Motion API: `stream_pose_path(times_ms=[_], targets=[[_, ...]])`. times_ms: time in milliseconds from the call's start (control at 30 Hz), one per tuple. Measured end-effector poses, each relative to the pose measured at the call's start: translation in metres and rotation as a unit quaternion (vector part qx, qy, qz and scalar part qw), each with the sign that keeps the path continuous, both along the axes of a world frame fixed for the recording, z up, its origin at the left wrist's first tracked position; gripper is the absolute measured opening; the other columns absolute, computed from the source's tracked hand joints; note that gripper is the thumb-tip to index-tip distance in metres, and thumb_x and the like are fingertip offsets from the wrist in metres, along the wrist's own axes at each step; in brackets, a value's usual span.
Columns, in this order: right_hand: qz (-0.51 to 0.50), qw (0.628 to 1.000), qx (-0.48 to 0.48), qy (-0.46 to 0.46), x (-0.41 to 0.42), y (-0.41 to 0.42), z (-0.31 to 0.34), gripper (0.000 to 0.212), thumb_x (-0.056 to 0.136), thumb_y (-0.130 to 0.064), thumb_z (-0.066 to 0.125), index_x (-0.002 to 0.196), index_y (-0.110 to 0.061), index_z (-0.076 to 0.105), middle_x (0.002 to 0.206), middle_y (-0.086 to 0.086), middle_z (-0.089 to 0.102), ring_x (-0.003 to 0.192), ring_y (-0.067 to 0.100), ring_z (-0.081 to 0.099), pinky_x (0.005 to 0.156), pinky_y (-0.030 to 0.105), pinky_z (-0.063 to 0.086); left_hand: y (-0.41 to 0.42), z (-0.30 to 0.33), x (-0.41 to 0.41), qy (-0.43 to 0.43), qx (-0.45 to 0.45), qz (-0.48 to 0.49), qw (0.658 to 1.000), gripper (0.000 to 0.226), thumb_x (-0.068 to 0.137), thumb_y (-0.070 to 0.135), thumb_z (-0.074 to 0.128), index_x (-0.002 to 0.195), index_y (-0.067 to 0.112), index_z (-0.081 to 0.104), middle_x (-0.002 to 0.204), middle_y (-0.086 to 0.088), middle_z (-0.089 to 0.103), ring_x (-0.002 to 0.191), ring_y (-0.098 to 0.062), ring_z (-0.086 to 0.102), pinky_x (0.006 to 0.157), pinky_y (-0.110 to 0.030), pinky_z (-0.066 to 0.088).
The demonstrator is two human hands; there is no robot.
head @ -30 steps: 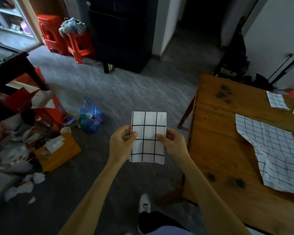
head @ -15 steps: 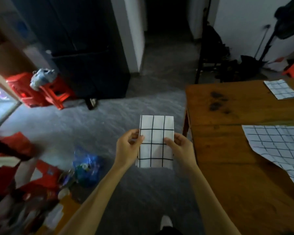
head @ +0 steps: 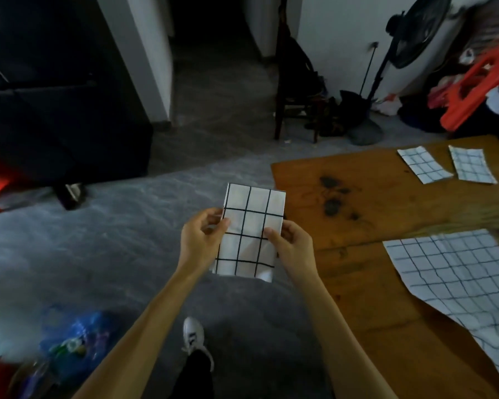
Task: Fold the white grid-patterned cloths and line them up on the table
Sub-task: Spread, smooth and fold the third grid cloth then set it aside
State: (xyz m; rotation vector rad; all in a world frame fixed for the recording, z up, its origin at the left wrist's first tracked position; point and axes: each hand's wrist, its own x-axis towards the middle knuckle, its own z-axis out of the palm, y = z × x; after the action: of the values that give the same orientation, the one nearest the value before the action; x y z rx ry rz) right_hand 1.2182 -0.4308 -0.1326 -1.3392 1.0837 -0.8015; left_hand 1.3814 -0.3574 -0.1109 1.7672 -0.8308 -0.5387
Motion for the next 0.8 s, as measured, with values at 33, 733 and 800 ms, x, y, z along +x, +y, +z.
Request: stream_pose_path(times_ms=[33, 733, 800], targets=[[-0.004, 1.0, -0.002, 0.01, 0.014, -0.01, -0.001, 0.004, 0.088, -0.021, 0.069, 0.091, -0.02, 0.067, 0.087, 0.002, 0.073, 0.082, 0.018, 0.07, 0.073, 0.03, 0.058, -0.012, -0.003, 0.014, 0.007, -0.002, -0.004, 1.0, 0.019, 0.086, 0.021, 0.069, 0.105, 0.02, 0.065, 0.09, 0.011, 0.068, 0.082, 0.002, 0.064, 0.069, -0.008, 0.049], [-0.214, 0.975, 0.002, 0.065, 0.225, -0.214, 0.005, 0.017, 0.087, -0.029, 0.069, 0.085, -0.012, 0.071, 0.084, 0.013, 0.071, 0.083, 0.034, 0.066, 0.079, 0.051, 0.056, -0.297, -0.011, 0.248, 0.06, 0.001, -0.216, 0.975, 0.018, 0.085, 0.021, 0.07, 0.103, 0.024, 0.067, 0.09, 0.007, 0.068, 0.079, -0.005, 0.065, 0.064, -0.011, 0.051], [-0.237, 0.97, 0.018, 0.05, 0.224, -0.237, -0.002, 0.016, 0.087, -0.03, 0.069, 0.084, -0.014, 0.071, 0.084, 0.014, 0.07, 0.081, 0.035, 0.066, 0.077, 0.048, 0.057, -0.33, -0.014, 0.246, 0.058, 0.007, -0.238, 0.97, 0.016, 0.085, 0.021, 0.07, 0.1, 0.026, 0.066, 0.088, 0.006, 0.068, 0.078, -0.005, 0.064, 0.064, -0.01, 0.05]])
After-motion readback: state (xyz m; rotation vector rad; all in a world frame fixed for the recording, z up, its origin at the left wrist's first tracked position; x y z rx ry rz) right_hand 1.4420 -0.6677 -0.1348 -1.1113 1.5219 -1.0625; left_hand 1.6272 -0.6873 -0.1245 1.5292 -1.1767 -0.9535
